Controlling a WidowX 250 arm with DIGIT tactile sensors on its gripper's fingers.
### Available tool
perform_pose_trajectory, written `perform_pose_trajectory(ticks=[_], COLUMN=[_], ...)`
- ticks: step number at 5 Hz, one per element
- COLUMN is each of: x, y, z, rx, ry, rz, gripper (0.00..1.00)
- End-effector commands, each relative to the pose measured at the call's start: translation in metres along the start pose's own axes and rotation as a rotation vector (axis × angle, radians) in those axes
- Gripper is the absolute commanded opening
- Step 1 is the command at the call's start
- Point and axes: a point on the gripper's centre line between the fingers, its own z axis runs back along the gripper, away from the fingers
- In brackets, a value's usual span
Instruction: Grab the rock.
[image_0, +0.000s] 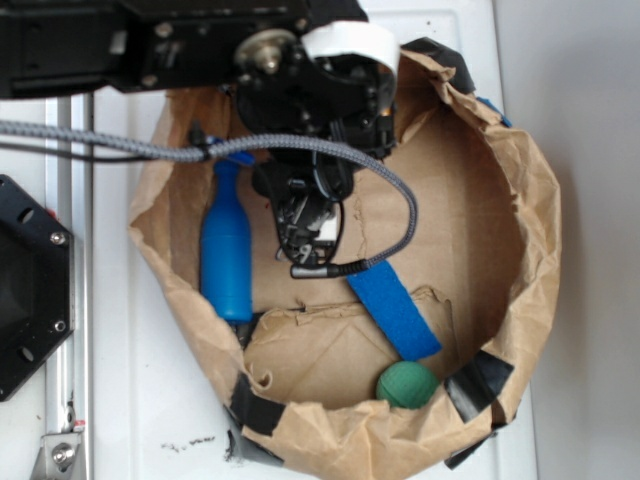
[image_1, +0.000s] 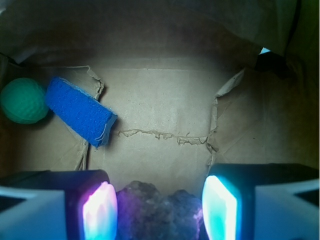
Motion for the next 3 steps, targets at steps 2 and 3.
perform_pose_trajectory(ticks=[2, 3], x=[0.0077, 0.0085], y=[-0.0078, -0.007], z=[0.0129, 0.0119], rx=[0.0, 0.022], ry=[-0.124, -0.123], rz=[-0.026, -0.023], gripper=[0.0, 0.0])
